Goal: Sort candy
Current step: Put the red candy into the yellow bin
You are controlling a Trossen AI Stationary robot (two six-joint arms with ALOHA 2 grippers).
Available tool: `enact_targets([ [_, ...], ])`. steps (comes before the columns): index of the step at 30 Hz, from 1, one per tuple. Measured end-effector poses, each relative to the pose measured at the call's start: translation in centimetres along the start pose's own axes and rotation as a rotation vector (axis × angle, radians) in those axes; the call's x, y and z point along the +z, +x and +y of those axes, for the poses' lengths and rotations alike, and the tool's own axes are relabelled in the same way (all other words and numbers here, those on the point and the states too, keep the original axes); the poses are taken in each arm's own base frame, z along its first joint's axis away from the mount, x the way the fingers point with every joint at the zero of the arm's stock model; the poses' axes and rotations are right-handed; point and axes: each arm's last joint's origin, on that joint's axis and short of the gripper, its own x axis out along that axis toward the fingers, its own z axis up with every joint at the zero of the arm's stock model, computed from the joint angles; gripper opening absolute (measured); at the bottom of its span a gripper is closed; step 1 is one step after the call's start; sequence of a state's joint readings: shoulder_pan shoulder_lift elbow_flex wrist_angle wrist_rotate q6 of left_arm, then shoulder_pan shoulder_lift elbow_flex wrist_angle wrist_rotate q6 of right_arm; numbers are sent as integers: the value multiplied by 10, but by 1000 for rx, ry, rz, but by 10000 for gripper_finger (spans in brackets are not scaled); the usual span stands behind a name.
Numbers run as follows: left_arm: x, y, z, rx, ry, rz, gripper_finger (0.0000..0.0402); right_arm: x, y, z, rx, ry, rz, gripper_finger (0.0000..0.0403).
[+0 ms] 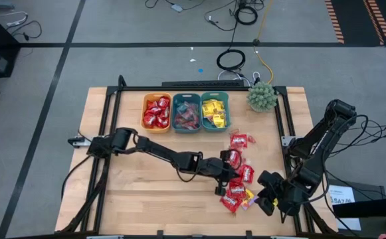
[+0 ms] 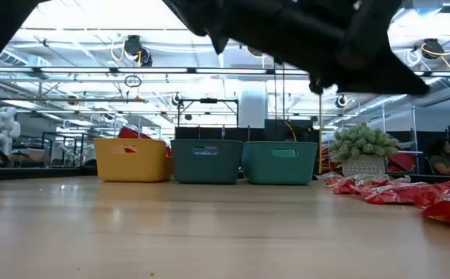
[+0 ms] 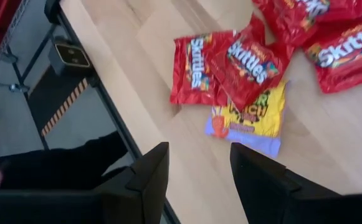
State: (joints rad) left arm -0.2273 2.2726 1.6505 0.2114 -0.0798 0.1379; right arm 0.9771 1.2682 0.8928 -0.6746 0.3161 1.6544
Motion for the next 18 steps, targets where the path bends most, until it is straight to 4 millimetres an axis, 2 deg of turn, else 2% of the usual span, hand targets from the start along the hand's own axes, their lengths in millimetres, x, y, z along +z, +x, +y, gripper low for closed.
enact_targets([
  [3, 8, -5, 5, 11, -4, -11, 11, 0, 0, 0, 1, -7, -7, 162],
  [8, 1, -3, 7, 15, -136, 22, 55, 0, 0, 0, 2, -4, -6, 162],
  [13, 1, -4, 13, 13, -190, 24, 134, 0, 0, 0, 3, 0, -4, 162],
  [18, -9, 3, 14, 21, -185, 49, 220, 0, 0, 1, 6, 11, 0, 162],
])
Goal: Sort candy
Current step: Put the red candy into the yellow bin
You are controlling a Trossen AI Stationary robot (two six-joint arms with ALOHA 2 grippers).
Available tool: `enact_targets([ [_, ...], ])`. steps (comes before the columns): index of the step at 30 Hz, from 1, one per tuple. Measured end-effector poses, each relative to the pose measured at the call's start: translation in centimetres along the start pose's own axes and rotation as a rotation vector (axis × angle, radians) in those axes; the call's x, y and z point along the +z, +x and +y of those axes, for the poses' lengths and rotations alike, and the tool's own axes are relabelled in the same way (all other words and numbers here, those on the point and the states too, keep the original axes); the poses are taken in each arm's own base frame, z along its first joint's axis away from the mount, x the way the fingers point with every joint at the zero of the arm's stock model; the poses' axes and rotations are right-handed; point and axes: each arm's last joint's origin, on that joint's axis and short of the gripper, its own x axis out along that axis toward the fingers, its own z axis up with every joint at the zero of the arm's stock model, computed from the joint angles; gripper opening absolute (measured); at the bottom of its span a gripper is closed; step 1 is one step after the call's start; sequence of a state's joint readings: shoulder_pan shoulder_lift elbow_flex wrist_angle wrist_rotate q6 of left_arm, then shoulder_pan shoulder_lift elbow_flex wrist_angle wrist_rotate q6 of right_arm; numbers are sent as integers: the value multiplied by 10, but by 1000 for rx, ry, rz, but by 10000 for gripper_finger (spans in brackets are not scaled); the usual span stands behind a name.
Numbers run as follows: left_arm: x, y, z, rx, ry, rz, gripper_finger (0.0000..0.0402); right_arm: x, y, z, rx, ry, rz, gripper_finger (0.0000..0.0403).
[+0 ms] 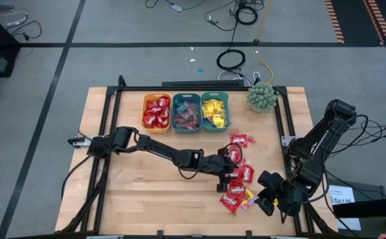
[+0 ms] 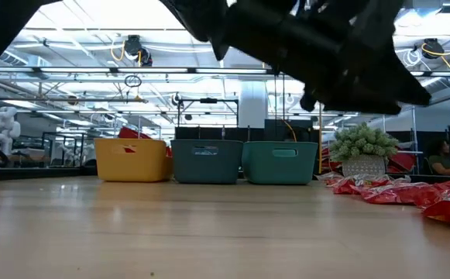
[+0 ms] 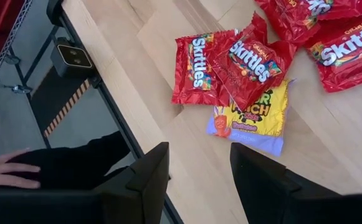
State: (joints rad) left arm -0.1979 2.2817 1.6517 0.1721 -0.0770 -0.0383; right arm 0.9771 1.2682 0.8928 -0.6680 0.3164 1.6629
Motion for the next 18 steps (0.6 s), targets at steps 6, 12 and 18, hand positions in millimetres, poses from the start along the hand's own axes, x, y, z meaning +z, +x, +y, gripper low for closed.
enact_targets([
  [6, -34, 20, 0, 5, 52, 85, 261, 0, 0, 1, 8, 4, 1, 162],
  [12, -61, 35, 1, 27, 130, 131, 257, 0, 0, 1, 8, 4, 4, 162],
  [18, -71, 39, -2, 36, 88, 167, 188, 0, 0, 1, 9, 4, 5, 162],
])
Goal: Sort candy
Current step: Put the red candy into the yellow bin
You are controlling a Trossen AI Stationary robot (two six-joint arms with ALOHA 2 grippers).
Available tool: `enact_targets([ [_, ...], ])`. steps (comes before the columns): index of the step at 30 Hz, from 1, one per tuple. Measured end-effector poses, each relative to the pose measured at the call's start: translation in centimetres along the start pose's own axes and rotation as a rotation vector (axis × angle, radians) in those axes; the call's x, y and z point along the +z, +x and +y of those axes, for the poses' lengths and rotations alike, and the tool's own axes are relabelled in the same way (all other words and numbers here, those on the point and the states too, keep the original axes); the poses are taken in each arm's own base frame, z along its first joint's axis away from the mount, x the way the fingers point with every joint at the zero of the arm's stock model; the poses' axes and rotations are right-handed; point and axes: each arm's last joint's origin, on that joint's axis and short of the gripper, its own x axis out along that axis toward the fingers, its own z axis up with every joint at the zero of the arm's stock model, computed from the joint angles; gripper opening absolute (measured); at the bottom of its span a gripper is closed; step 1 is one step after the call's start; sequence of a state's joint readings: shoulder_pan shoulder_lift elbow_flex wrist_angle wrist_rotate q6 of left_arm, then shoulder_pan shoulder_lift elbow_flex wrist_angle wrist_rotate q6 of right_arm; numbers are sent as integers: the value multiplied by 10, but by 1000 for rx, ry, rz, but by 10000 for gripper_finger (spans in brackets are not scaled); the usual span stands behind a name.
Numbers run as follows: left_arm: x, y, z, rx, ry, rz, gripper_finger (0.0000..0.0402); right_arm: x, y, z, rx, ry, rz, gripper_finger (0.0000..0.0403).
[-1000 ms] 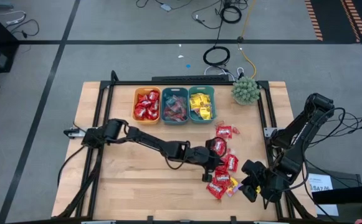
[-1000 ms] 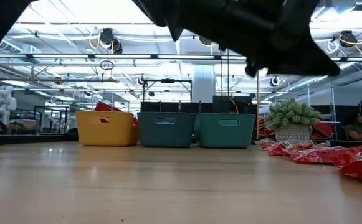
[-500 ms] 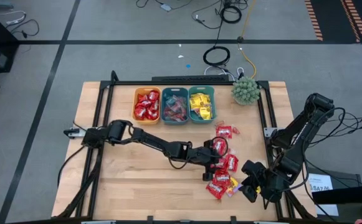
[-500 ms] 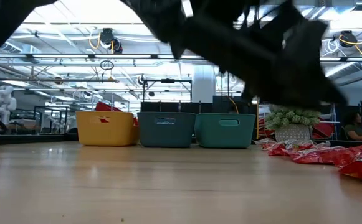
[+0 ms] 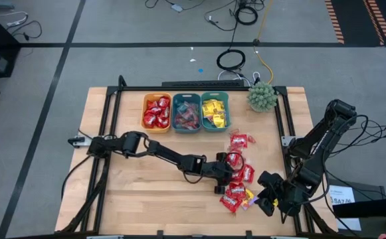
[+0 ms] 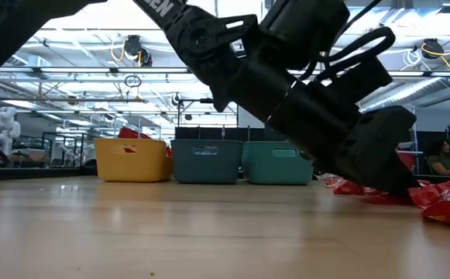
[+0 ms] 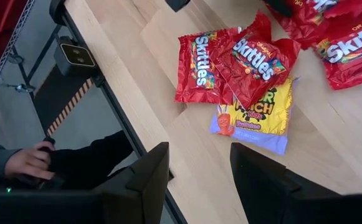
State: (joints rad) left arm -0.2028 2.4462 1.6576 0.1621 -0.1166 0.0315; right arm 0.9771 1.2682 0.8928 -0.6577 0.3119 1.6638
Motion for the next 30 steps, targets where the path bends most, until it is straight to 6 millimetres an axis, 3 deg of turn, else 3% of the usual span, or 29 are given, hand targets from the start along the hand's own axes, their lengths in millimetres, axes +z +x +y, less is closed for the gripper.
enact_targets([
  [6, -1, 0, 1, 7, -3, 20, 60, 0, 0, 0, 2, -3, 0, 162],
  [9, 5, -6, 0, 6, -1, 12, 16, 0, 0, 0, 2, -2, 0, 162],
  [15, 27, -30, 9, 19, 5, 17, 15, 0, 0, 0, -3, -6, -1, 162],
  [21, 75, -84, 24, 81, 84, -76, 15, 2, 1, 0, -6, -2, -17, 162],
  [26, 59, -125, 54, 195, 83, -10, 15, 11, 2, 0, -7, 25, -100, 162],
  [30, 25, -171, 80, 291, -16, 6, 15, 18, 4, 0, -12, 49, -145, 162],
])
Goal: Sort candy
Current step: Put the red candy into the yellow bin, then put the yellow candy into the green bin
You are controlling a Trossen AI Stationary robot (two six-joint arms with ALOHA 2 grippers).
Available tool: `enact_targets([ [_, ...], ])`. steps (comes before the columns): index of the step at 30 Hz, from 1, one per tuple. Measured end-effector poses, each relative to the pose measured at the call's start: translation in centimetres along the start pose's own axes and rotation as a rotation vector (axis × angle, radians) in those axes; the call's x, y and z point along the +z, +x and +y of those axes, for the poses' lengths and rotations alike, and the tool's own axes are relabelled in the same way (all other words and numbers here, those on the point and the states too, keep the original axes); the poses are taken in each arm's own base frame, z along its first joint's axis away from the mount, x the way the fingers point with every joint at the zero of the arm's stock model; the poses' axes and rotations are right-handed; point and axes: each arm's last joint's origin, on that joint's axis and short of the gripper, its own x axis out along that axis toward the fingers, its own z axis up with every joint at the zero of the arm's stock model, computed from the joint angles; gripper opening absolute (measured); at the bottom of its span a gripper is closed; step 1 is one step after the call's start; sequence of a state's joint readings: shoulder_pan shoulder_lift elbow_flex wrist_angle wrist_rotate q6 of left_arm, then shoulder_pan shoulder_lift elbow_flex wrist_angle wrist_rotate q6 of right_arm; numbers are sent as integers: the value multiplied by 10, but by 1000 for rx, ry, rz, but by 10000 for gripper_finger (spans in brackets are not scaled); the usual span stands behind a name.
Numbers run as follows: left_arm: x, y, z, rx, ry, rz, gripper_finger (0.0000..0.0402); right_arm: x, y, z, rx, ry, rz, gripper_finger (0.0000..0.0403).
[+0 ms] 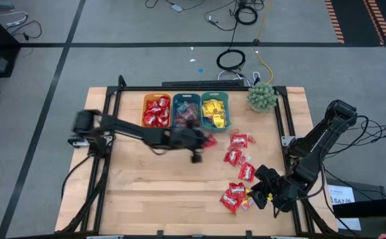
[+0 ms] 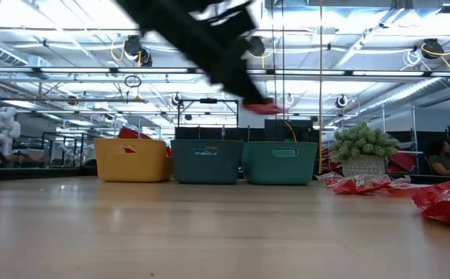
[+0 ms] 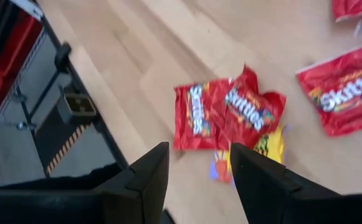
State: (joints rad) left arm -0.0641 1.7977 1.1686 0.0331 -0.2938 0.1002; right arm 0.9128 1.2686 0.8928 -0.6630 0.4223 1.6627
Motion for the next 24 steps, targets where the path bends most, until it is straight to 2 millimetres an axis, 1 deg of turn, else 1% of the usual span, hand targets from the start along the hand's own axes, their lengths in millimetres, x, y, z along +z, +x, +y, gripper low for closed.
enact_targets([
  [3, -28, -32, 25, 48, -56, -41, 15, 6, 2, 0, -6, 17, -29, 162],
  [7, -63, -76, 59, 201, -131, -117, 15, 15, 5, 0, -16, 42, -97, 162],
  [10, -90, -101, 78, 297, -173, -122, 15, 24, 8, 0, -24, 69, -159, 162],
  [12, -104, -113, 89, 396, -209, -120, 15, 30, 10, 0, -31, 88, -197, 162],
  [15, -124, -124, 104, 567, -350, -95, 29, 40, 12, -1, -43, 120, -237, 162],
  [18, -138, -131, 118, 729, -557, -124, 61, 48, 15, -2, -57, 148, -262, 162],
  [19, -142, -132, 122, 774, -598, -125, 75, 51, 16, -2, -61, 157, -268, 162],
  [21, -151, -132, 128, 832, -616, -86, 101, 56, 17, -3, -70, 172, -280, 162],
  [24, -156, -132, 136, 874, -611, -54, 135, 63, 19, -4, -80, 196, -296, 162],
])
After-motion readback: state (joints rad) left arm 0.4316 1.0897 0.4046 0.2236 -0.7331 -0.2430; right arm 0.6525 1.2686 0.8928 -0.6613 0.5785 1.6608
